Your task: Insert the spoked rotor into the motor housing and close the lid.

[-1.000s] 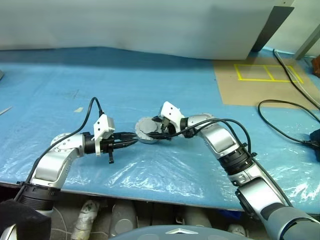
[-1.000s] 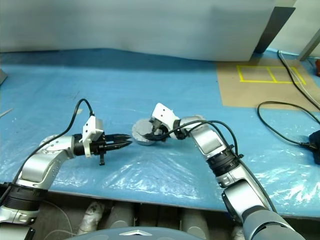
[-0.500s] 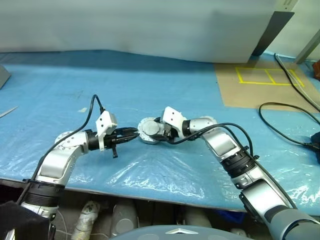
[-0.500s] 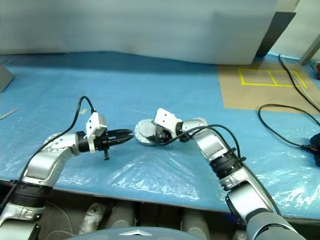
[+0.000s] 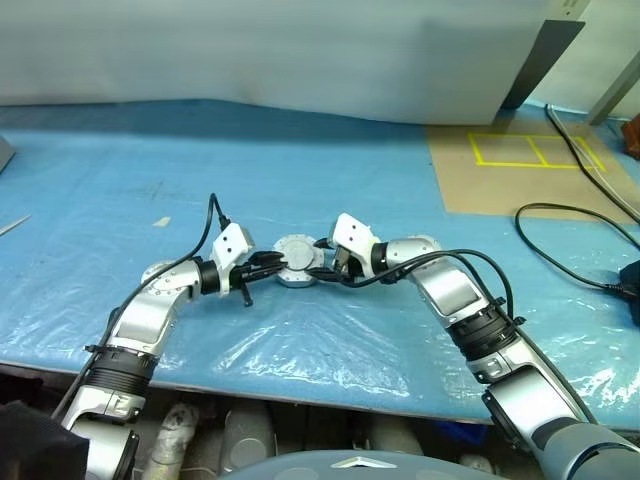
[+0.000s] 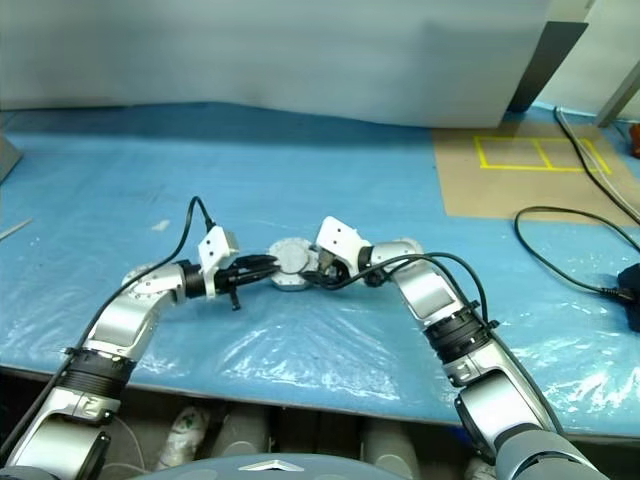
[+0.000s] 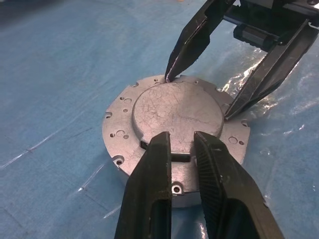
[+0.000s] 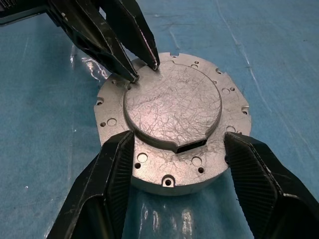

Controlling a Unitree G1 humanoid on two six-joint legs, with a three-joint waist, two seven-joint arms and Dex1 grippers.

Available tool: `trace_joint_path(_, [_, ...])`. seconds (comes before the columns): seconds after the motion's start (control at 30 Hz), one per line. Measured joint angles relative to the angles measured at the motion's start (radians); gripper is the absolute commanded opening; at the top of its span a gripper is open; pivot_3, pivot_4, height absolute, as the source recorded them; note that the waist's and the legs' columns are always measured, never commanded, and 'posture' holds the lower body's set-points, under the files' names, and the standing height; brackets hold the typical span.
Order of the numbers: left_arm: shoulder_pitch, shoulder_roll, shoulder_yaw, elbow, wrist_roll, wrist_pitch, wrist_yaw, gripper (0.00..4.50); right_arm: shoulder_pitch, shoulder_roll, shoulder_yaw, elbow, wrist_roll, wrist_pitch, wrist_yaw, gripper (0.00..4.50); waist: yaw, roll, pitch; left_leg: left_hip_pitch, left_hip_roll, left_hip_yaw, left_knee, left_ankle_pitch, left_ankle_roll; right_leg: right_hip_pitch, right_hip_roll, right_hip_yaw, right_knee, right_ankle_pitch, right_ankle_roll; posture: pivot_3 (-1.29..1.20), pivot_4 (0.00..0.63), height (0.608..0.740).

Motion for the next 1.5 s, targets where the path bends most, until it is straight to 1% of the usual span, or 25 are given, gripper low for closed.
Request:
trace_joint_path(0.13, [-0.003, 0.02, 0.0, 0.009, -0.001, -0.007, -0.032, 0.77, 0.007, 0.0, -0.006, -0.014, 0.0, 0.011, -0.004, 2.97, 0.0, 0.0, 0.0, 0.0, 0.0, 0.0, -0.001, 0.0, 0.0, 0.0, 0.0, 0.0, -0.001, 0.0, 0.0, 0.0, 0.15, 0.74])
trace_joint_path(0.23, [0.004, 0.062, 0.004, 0.032, -0.004, -0.002, -0.073, 0.77, 0.012, 0.002, -0.01, -0.021, 0.001, 0.015, -0.007, 2.97, -0.001, 0.0, 0.0, 0.001, 0.0, 0.001, -0.005, 0.0, 0.0, -0.001, 0.0, 0.001, -0.003, 0.0, 0.0, 0.0, 0.15, 0.74])
trace_joint_path(0.4, [0.004, 0.073, 0.0, 0.04, 0.007, -0.03, -0.094, 0.77, 0.012, 0.003, -0.014, -0.021, 0.001, 0.018, -0.01, 2.97, 0.0, 0.001, -0.002, 0.002, 0.0, 0.003, -0.01, 0.0, 0.0, 0.0, 0.0, 0.001, -0.007, 0.0, 0.0, 0.0, 0.15, 0.74])
trace_joint_path(0.73, [-0.017, 0.014, -0.012, 0.085, 0.046, -0.084, -0.054, 0.77, 0.014, -0.002, -0.02, -0.029, 0.0, 0.036, -0.006, 2.97, 0.003, 0.003, -0.005, 0.004, 0.0, 0.003, -0.015, 0.0, 0.0, 0.002, -0.001, 0.001, -0.01, 0.0, 0.0, 0.0, 0.15, 0.74])
trace_joint_path(0.8, [-0.019, 0.011, -0.014, 0.087, 0.048, -0.085, -0.054, 0.77, 0.02, -0.002, -0.026, -0.034, 0.0, 0.038, -0.011, 2.97, 0.003, 0.003, -0.006, 0.004, 0.0, 0.003, -0.015, -0.001, 0.001, 0.002, -0.002, 0.002, -0.01, -0.003, 0.006, 0.0, 0.15, 0.74])
trace_joint_path(0.87, [-0.019, 0.009, -0.015, 0.088, 0.048, -0.087, -0.054, 0.77, 0.027, -0.002, -0.032, -0.042, 0.002, 0.039, -0.016, 2.97, 0.004, 0.003, -0.006, 0.004, -0.001, 0.003, -0.015, -0.002, 0.004, 0.002, -0.002, 0.002, -0.01, -0.004, 0.007, 0.0, 0.15, 0.74])
trace_joint_path(0.97, [-0.02, 0.01, -0.015, 0.093, 0.048, -0.099, -0.057, 0.77, 0.033, 0.001, -0.041, -0.053, 0.01, 0.04, -0.019, 3.56, 0.005, 0.003, -0.005, 0.003, -0.001, 0.003, -0.015, -0.002, 0.004, 0.001, -0.002, 0.002, -0.011, -0.003, 0.006, 0.0, 0.15, 0.74])
trace_joint_path(1.0, [-0.023, 0.009, -0.017, 0.094, 0.048, -0.1, -0.06, 0.77, 0.036, 0.003, -0.051, -0.063, 0.027, 0.056, -0.016, 3.79, 0.007, 0.003, -0.005, 0.002, -0.001, 0.003, -0.015, -0.002, 0.004, 0.001, -0.002, 0.002, -0.012, -0.002, 0.003, 0.0, 0.15, 0.74])
trace_joint_path(1.03, [-0.026, 0.006, -0.018, 0.098, 0.048, -0.104, -0.06, 0.77, 0.037, 0.005, -0.061, -0.071, 0.044, 0.072, -0.011, 4.15, 0.009, 0.003, -0.005, 0.001, -0.001, 0.003, -0.016, -0.002, 0.004, 0.0, -0.002, 0.002, -0.012, -0.001, 0.002, 0.0, 0.15, 0.74])
trace_joint_path(1.07, [-0.027, 0.006, -0.018, 0.099, 0.048, -0.106, -0.063, 0.77, 0.037, 0.004, -0.072, -0.084, 0.059, 0.092, -0.004, 4.38, 0.011, 0.003, -0.005, 0.0, -0.001, 0.003, -0.016, -0.002, 0.004, -0.001, -0.002, 0.002, -0.012, -0.001, 0.002, 0.0, 0.15, 0.74])
trace_joint_path(1.13, [-0.029, 0.005, -0.019, 0.1, 0.048, -0.107, -0.066, 0.77, 0.037, 0.004, -0.092, -0.11, 0.092, 0.127, 0.002, 4.38, 0.015, 0.003, -0.005, -0.002, -0.001, 0.003, -0.016, 0.0, 0.0, -0.002, -0.002, 0.002, -0.012, -0.001, 0.002, 0.0, 0.15, 0.74])
trace_joint_path(1.2, [-0.033, 0.003, -0.021, 0.102, 0.048, -0.109, -0.068, 0.77, 0.033, 0.014, -0.15, -0.157, 0.171, 0.192, 0.019, 4.38, 0.021, 0.003, -0.005, -0.006, -0.001, 0.003, -0.015, 0.0, 0.0, -0.005, -0.002, 0.002, -0.012, -0.001, 0.003, 0.0, 0.15, 0.74])
trace_joint_path(1.33, [-0.037, -0.002, -0.024, 0.105, 0.048, -0.111, -0.068, 0.77, 0.015, 0.019, -0.248, -0.229, 0.306, 0.286, 0.035, 4.38, 0.029, 0.003, -0.005, -0.007, -0.001, 0.003, -0.015, 0.0, 0.0, -0.006, -0.002, 0.002, -0.012, -0.001, 0.003, 0.0, 0.15, 0.74])
trace_joint_path(1.43, [-0.04, -0.002, -0.025, 0.107, 0.048, -0.111, -0.069, 0.77, 0.013, 0.018, -0.304, -0.228, 0.36, 0.344, 0.007, 4.38, 0.029, 0.003, -0.005, -0.007, -0.001, 0.003, -0.015, 0.0, 0.0, -0.006, -0.002, 0.002, -0.012, -0.001, 0.003, 0.0, 0.15, 0.74])
trace_joint_path(1.5, [-0.042, -0.002, -0.026, 0.106, 0.048, -0.111, -0.07, 0.77, 0.01, 0.018, -0.354, -0.182, 0.388, 0.417, -0.035, 4.38, 0.029, 0.003, -0.005, -0.007, -0.001, 0.003, -0.015, 0.0, 0.0, -0.006, -0.002, 0.002, -0.012, -0.001, 0.003, 0.0, 0.15, 0.74])
